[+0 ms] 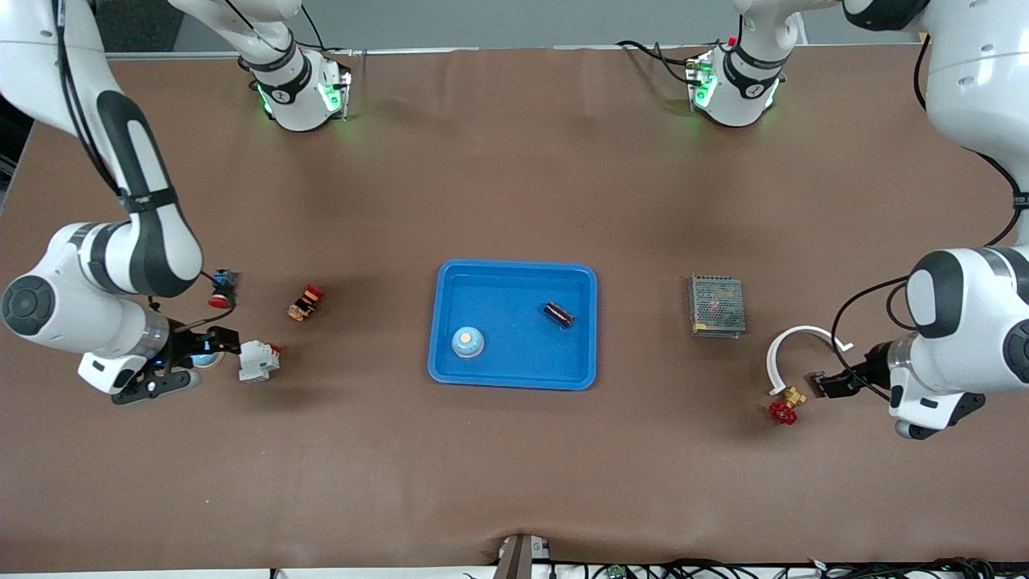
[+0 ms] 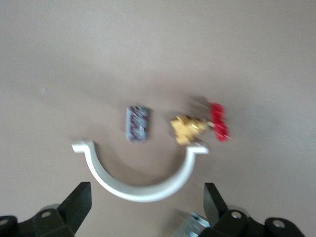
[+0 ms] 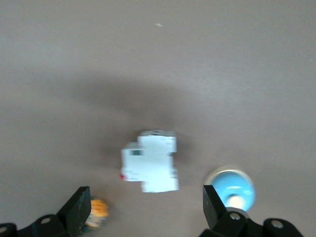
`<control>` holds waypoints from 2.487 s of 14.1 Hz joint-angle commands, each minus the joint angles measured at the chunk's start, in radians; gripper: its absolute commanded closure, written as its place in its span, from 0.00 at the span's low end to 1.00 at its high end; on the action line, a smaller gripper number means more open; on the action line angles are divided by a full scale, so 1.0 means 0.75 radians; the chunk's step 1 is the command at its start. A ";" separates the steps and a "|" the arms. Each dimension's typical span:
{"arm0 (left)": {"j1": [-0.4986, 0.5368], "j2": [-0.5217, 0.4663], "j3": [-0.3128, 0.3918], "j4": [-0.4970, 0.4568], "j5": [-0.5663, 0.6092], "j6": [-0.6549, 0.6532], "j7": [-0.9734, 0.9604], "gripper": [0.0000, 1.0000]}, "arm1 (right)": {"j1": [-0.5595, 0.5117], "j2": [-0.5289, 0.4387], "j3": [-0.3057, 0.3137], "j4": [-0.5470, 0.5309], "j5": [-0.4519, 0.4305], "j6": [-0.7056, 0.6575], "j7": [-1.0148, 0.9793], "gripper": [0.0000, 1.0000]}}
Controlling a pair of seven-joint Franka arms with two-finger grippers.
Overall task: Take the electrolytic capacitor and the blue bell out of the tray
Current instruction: 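Move the right gripper and the left gripper back over the blue tray, then grasp the second bell with the right gripper while the left gripper grasps the capacitor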
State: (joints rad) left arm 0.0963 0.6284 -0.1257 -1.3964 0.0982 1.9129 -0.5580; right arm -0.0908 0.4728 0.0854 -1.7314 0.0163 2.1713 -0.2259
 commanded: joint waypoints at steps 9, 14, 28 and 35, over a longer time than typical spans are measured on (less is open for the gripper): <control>-0.449 -0.040 0.000 -0.006 -0.020 -0.053 -0.812 0.00 | 0.283 -0.160 -0.012 -0.078 0.015 -0.054 0.792 0.00; -0.617 -0.010 0.000 0.011 -0.104 0.006 -1.102 0.00 | 0.299 -0.172 -0.010 -0.076 0.011 -0.032 0.786 0.00; -0.905 0.217 0.006 0.009 -0.111 0.413 -1.479 0.00 | 0.708 0.059 -0.010 0.096 0.019 0.154 1.352 0.00; -0.944 0.281 0.014 -0.020 -0.100 0.485 -1.502 0.00 | 0.790 0.259 -0.016 0.212 0.005 0.289 1.395 0.00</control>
State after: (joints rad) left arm -0.5994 0.8447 -0.1302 -1.4010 0.0240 2.2656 -1.6711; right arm 0.4637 0.6150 0.0846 -1.6406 0.0173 2.3952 0.7821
